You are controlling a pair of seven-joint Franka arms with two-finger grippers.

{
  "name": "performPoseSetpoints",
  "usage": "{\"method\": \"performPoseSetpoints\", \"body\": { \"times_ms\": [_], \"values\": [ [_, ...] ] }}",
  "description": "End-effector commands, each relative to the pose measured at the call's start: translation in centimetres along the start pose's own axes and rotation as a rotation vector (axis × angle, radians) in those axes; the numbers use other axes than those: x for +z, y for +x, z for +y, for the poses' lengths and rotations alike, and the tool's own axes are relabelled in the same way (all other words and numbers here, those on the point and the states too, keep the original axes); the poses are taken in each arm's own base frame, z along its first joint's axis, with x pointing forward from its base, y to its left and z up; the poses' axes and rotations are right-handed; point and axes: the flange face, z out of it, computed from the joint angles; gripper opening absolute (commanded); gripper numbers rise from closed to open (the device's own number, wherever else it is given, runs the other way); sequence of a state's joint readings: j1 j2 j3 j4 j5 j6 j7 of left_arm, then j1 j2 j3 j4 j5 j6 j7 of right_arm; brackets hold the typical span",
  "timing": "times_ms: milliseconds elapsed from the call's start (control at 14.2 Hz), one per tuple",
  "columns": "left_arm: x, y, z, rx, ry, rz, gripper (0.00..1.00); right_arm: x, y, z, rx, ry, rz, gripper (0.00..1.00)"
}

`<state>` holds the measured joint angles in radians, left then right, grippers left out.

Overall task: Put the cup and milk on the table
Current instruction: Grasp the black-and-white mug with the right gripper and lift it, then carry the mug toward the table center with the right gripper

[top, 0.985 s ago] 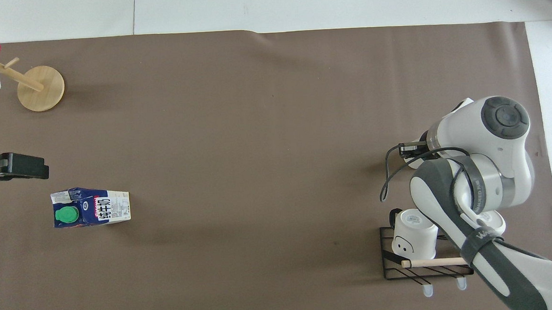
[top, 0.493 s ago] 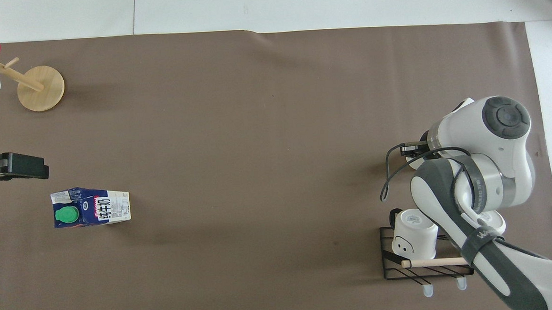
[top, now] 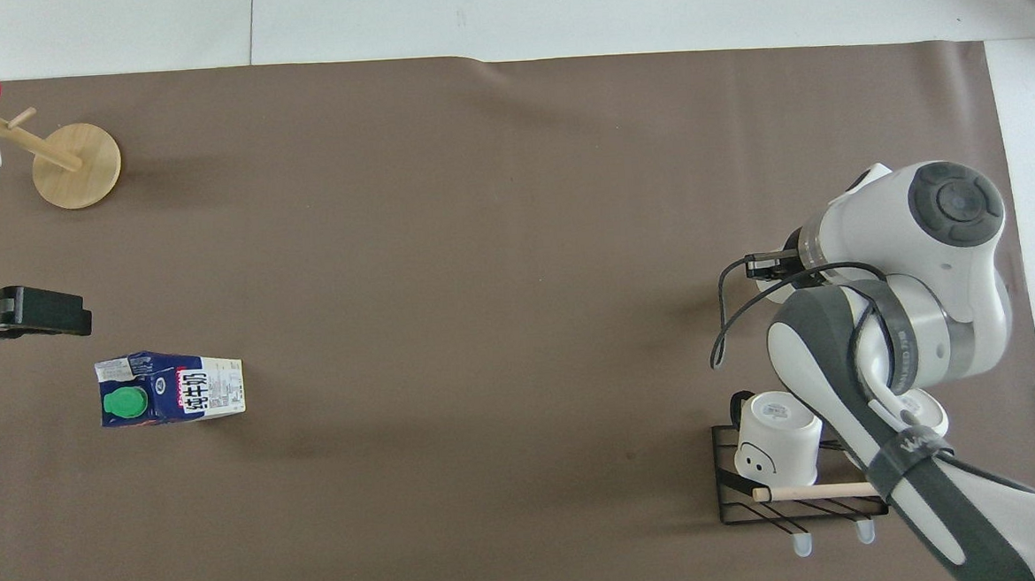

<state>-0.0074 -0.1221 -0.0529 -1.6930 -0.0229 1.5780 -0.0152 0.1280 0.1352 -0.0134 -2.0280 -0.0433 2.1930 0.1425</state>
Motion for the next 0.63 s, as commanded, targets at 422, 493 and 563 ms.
{"method": "performPoseSetpoints", "body": {
  "times_ms": [422,493,563],
  "values": [
    [-0.7,-0.3,-0.3,0.006,0.015,0.001,1.0,-7.9,0.5,-4.3,-0.078,0.012,-0.003,0.0],
    [-0.7,-0.2,-0.4,-0.002,0.015,0.004,1.0,-8.0,0.3,-6.2,-0.078,0.034,0.002,0.0],
    [-0.7,-0.2,-0.4,-0.002,0.015,0.008,1.0,-8.6,0.2,-7.4,-0.048,0.053,0.008,0.0]
  ]
}}
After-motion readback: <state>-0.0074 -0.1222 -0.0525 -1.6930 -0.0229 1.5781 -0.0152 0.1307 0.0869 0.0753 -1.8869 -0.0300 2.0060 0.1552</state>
